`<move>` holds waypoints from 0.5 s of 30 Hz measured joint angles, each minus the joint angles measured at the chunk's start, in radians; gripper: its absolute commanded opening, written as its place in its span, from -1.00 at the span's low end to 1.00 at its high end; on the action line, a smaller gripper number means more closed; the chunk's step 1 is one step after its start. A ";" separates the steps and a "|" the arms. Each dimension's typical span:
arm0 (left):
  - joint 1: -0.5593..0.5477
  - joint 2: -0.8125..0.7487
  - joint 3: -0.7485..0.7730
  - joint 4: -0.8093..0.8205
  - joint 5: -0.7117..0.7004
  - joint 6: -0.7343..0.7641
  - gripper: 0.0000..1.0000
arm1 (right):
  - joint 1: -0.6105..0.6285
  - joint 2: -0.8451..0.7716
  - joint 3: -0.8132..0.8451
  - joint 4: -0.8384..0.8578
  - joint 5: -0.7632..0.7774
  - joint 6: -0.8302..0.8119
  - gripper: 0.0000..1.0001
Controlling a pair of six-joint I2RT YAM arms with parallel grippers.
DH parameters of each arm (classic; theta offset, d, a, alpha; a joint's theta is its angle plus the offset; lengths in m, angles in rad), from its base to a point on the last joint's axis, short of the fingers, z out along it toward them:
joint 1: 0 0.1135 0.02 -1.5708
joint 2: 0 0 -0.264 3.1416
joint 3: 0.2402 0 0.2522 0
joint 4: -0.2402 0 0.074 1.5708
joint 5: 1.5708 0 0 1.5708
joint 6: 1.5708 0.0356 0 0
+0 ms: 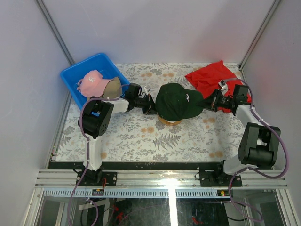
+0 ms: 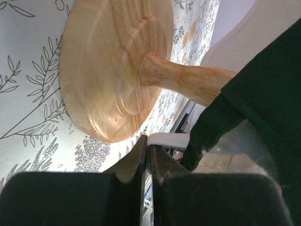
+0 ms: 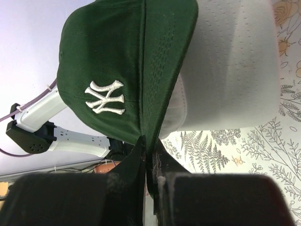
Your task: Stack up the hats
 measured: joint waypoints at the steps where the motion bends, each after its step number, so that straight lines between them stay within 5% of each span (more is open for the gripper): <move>1: 0.000 0.000 0.000 0.000 0.001 0.000 -1.00 | 0.000 0.015 0.013 -0.019 0.003 -0.011 -1.00; 15: 0.019 -0.005 -0.042 0.037 0.032 -0.009 -1.00 | 0.005 0.037 0.072 -0.130 0.063 -0.097 -1.00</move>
